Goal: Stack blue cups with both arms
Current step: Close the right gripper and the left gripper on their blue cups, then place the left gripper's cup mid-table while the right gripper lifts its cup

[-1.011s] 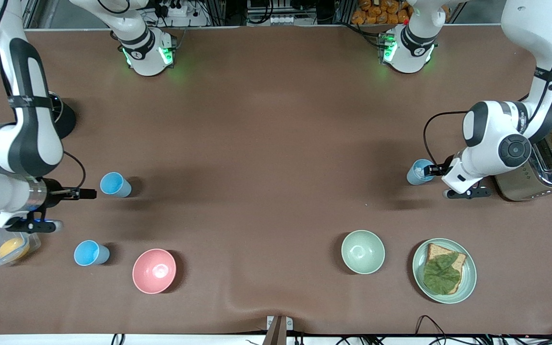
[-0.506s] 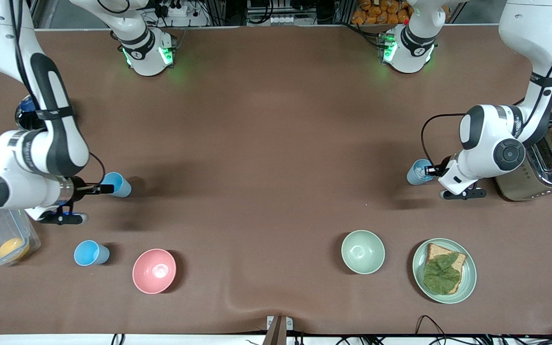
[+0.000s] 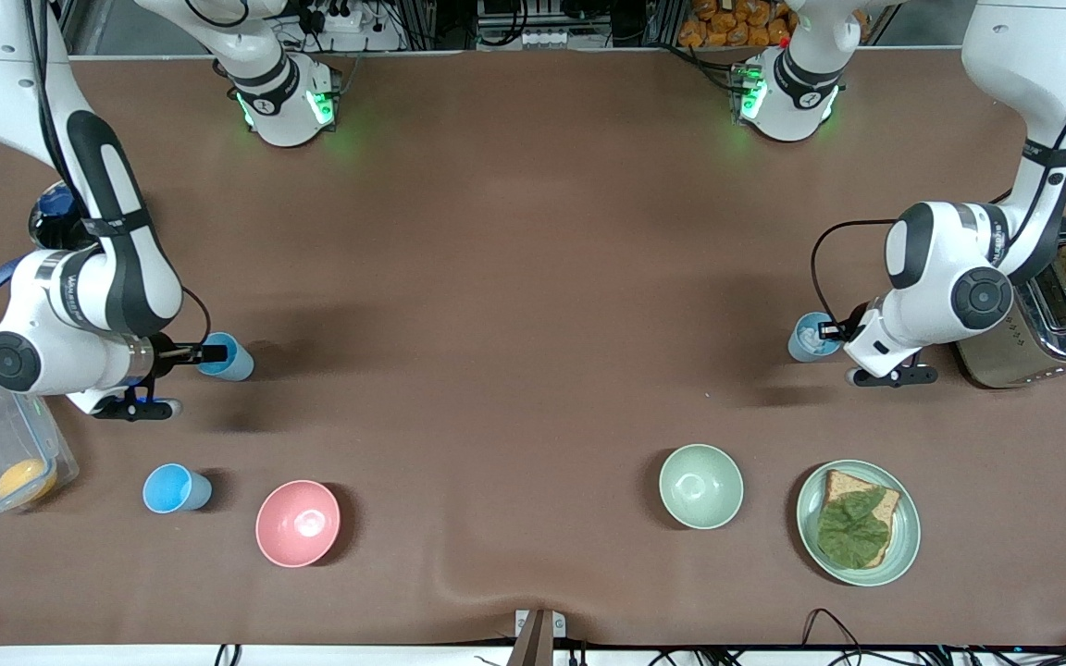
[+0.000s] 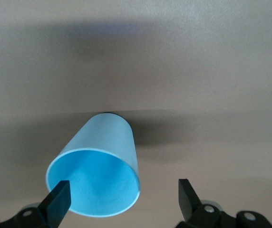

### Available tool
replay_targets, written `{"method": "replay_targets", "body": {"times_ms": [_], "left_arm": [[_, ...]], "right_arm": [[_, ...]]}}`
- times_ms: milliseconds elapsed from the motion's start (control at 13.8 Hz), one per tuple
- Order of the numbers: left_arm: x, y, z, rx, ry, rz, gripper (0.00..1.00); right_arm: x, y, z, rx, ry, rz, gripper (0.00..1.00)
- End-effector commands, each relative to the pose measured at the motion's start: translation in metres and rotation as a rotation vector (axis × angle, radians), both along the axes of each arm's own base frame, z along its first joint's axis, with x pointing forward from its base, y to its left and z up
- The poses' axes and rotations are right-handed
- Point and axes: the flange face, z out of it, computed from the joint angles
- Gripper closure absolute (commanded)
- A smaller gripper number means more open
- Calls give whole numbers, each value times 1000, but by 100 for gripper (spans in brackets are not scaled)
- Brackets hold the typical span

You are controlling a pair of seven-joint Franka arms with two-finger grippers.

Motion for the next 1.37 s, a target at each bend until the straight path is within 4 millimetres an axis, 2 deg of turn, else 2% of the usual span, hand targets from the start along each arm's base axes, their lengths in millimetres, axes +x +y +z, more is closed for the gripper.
{"method": "replay_targets", "body": {"times_ms": [0, 144, 217, 289, 361, 506, 650, 722, 794, 1011, 1156, 1300], "left_arm": [[8, -36, 49, -65, 23, -16, 100], [16, -69, 71, -101, 28, -18, 100], [19, -90, 81, -107, 24, -14, 100], [20, -113, 90, -108, 24, 10, 100], [17, -139, 96, -105, 24, 34, 100], [4, -197, 93, -89, 42, 76, 100], [-15, -268, 93, -64, 48, 98, 100], [-22, -293, 92, -56, 53, 131, 100], [-23, -309, 91, -56, 59, 170, 100], [-50, -374, 88, -53, 64, 208, 100], [-69, -410, 79, -65, 47, 259, 100], [-95, -444, 59, -61, 54, 272, 100]], "right_arm": [[-8, -5, -11, -2, -15, 10, 0], [-7, -7, -16, -2, -24, 5, 0], [-6, -9, -18, -2, -29, 3, 51], [-6, -10, -20, 0, -27, 6, 89], [-8, -9, -24, 8, -20, 29, 100], [-6, -11, -25, 13, -36, 50, 100], [-6, -10, -25, 13, -39, 51, 100], [-6, -10, -25, 13, -39, 53, 100], [-6, -10, -24, 16, -41, 62, 100], [-4, -19, -19, 27, -53, 89, 100], [-1, -13, -1, 27, -71, 95, 100], [2, -1, 24, 30, -73, 96, 100]]}}
